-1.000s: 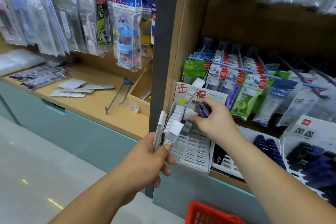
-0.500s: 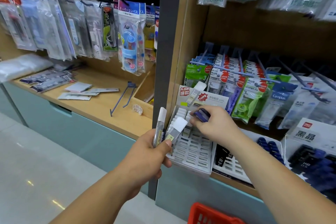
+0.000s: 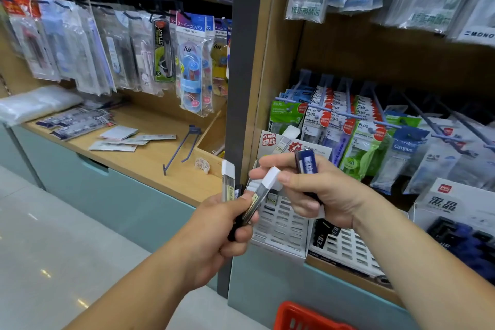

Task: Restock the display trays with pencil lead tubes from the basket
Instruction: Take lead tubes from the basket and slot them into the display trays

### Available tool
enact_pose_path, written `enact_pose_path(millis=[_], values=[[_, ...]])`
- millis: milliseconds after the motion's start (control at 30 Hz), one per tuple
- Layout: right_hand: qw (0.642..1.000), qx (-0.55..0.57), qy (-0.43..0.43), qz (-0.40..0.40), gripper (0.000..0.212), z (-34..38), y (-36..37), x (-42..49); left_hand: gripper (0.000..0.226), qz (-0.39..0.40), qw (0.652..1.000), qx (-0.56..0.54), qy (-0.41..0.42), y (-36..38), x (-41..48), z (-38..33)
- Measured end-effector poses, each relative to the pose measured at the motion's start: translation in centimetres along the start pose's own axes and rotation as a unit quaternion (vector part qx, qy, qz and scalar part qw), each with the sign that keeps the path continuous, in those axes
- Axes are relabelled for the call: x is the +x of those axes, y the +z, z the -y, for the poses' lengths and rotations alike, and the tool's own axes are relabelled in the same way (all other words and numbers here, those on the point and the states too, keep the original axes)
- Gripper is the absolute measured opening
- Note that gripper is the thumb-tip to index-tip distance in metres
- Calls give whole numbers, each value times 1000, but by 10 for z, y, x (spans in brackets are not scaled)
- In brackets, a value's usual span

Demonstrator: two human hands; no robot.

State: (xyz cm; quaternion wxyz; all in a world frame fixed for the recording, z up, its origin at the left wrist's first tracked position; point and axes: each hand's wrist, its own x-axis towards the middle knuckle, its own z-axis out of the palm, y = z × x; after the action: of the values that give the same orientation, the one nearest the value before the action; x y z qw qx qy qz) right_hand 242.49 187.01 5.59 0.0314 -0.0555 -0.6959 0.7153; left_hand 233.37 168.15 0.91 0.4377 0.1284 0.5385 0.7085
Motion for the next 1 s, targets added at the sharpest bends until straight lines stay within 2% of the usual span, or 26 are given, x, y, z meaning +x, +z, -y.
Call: enact_pose_path(millis=[100, 167, 333, 400, 667, 867, 1000], values=[[989, -85, -3, -122, 13, 0, 5, 4, 24, -4, 998, 54, 7, 3, -3, 1], [969, -127, -8, -212, 9, -2, 5, 7, 21, -26, 993, 110, 25, 2, -4, 5], [918, -245, -36, -310, 11, -9, -2, 13, 17, -55, 977, 202, 42, -5, -3, 11], [901, -293, -43, -318, 12, -13, -3, 17, 19, -48, 974, 216, 39, -7, -3, 12], [880, -354, -32, -315, 15, -41, -1, 28, 21, 16, 987, 157, 13, -16, -1, 10], [866, -394, -29, -308, 25, -43, -5, 30, 20, 20, 988, 151, 2, -20, -3, 7], [841, -449, -20, -300, 21, -47, -5, 31, 20, 26, 985, 168, -2, -19, -5, 6]])
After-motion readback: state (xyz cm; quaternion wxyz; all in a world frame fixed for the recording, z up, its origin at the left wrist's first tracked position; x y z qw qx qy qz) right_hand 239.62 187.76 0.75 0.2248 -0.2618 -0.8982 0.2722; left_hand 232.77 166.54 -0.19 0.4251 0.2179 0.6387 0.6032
